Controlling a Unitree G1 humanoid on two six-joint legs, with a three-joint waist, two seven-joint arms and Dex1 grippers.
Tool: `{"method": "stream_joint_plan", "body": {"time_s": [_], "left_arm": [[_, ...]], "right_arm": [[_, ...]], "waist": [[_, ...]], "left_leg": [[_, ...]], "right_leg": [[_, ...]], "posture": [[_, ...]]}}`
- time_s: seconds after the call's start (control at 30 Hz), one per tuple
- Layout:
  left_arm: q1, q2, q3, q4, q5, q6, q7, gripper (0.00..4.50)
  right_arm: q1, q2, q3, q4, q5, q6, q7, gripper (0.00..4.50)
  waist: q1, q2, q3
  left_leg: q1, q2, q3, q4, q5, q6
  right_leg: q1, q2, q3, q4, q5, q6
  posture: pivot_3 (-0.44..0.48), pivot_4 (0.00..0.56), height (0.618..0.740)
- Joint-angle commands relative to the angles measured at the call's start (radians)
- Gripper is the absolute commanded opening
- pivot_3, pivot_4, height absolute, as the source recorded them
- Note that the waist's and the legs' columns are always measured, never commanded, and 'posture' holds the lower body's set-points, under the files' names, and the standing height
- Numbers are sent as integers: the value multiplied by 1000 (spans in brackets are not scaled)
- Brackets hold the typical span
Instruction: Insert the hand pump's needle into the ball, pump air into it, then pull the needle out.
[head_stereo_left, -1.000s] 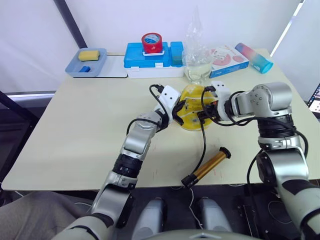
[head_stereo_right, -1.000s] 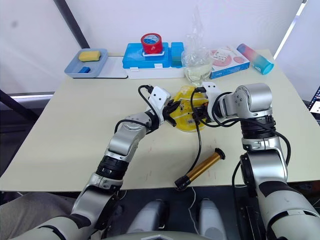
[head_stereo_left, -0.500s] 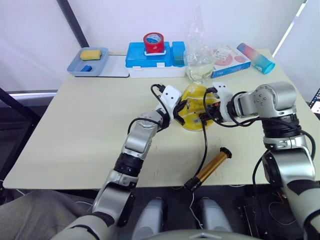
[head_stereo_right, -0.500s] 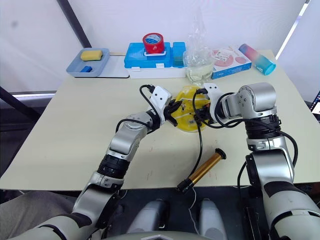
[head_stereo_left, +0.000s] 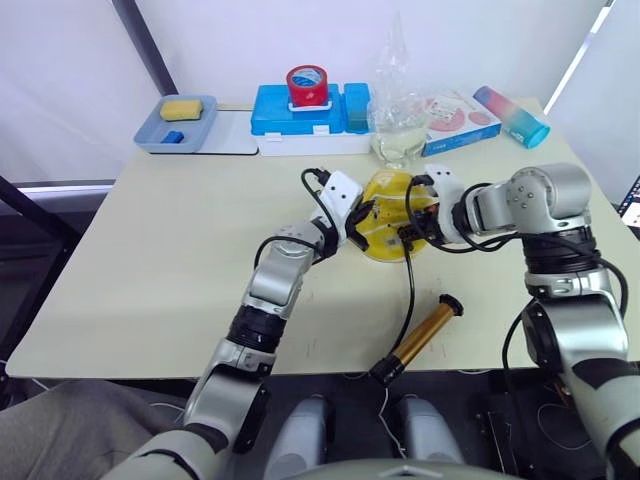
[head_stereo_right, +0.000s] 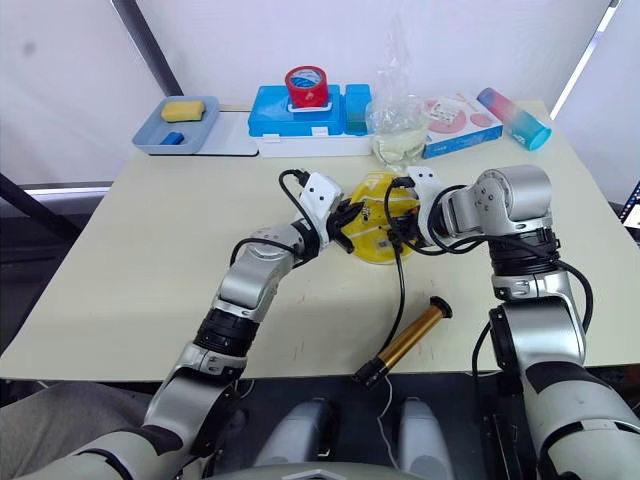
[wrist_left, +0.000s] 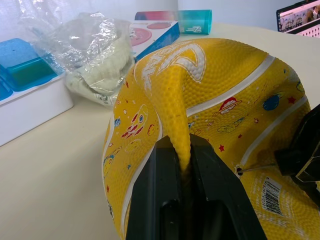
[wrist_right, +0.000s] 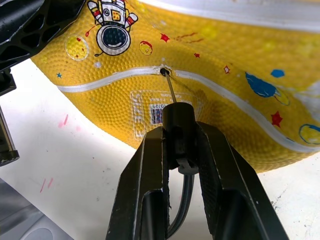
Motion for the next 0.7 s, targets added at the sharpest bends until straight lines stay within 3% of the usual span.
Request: {"method": "stream_joint_plan", "body": {"time_s": [0.03, 0.7], "left_arm": [[21, -12, -47, -19, -21, -8, -62, 8], [41, -27, -61, -17, -23, -17, -97, 8]], "right_arm": [[-44, 36, -18, -7, 17, 6, -16, 262], [-104, 127, -41, 82, -53, -5, -25, 262]], "waist": [[-2, 0, 0], [-6, 0, 0]], "left_leg": [[0, 0, 0, 0, 0, 0], [1, 0, 0, 0, 0, 0]], "right_leg": [[0, 0, 0, 0, 0, 0], [0, 2, 0, 0, 0, 0]], "posture": [[0, 150, 739], [0, 150, 739]]}}
